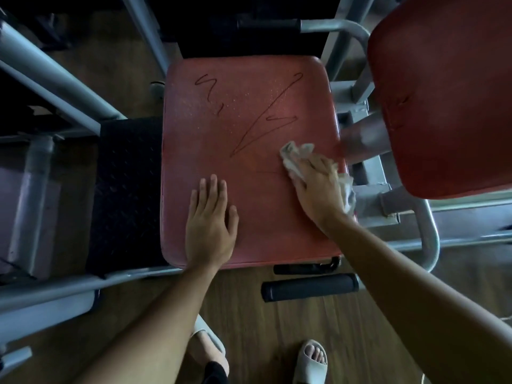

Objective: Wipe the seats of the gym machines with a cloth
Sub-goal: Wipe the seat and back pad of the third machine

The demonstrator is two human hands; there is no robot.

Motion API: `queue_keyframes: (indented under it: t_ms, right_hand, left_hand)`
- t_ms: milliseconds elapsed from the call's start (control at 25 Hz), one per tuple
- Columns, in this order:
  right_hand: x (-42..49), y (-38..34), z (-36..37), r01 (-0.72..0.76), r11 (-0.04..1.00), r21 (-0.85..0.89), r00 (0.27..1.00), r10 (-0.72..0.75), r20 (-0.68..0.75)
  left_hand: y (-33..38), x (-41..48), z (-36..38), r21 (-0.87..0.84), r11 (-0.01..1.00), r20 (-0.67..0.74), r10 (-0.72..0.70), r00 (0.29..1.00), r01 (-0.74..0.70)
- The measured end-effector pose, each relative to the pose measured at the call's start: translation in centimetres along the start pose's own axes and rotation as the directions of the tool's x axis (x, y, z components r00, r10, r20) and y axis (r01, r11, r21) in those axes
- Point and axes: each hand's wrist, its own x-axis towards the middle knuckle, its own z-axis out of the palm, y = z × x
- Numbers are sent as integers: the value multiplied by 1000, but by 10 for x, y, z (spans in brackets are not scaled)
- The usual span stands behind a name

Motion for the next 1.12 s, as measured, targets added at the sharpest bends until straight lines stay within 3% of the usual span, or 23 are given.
queue_keyframes:
  t_ms: [120,200,280,360,400,480,600,680,760,800,880,1000,1040,1120]
  right_hand:
    - [-53,-4,-4,330,943,55,935,-334,121]
    - [-32,8,-10,456,889,-38,882,-446,151]
    - [15,10,-3,328,924,-195,944,-313,105]
    - [38,-3,7,54,985,-164,998,-59,-26]
    - [32,-11,13,22,992,-125,998,-29,-50]
    - [-1,-20,16,186,979,-87,983,-185,13]
    - [-15,-6,3,466,879,-102,884,-460,80]
    - [12,-2,6,385,898,-215,923,-376,82]
    - [23,-16,14,125,975,-184,992,-128,-4]
    - [14,-25,15,66,988,-142,997,-69,-15]
    - [-22,-34,13,222,972,-75,974,-217,67]
    - [-42,-4,-12,537,843,-36,818,-510,265]
    - [-27,11,-18,553,829,-83,807,-508,301]
    - [6,30,-20,381,910,-164,916,-347,204]
  left_hand:
    - [1,1,2,1,1000,-18,-7,1000,7]
    - [2,1,1,0,1000,-19,-14,1000,14]
    - [1,0,0,7,1000,-8,-16,1000,16]
    - [1,0,0,18,1000,-6,-9,1000,9]
    - [1,1,1,18,1000,-14,-5,1000,5]
    - [0,2,2,11,1000,-32,1,999,-1]
    - [-1,2,1,3,1000,-33,-2,999,2]
    - [0,2,1,-2,1000,-29,-8,1000,8]
    - [0,1,0,-1,1000,-31,-19,999,19]
    - [1,1,1,-4,1000,-33,-14,999,14]
    - [1,2,2,-28,1000,-42,-4,999,3]
    - [-2,1,3,-51,999,-56,-6,998,3]
    - [-1,0,2,-50,999,-55,-7,998,4]
    - [0,0,1,-39,999,-51,-6,999,4]
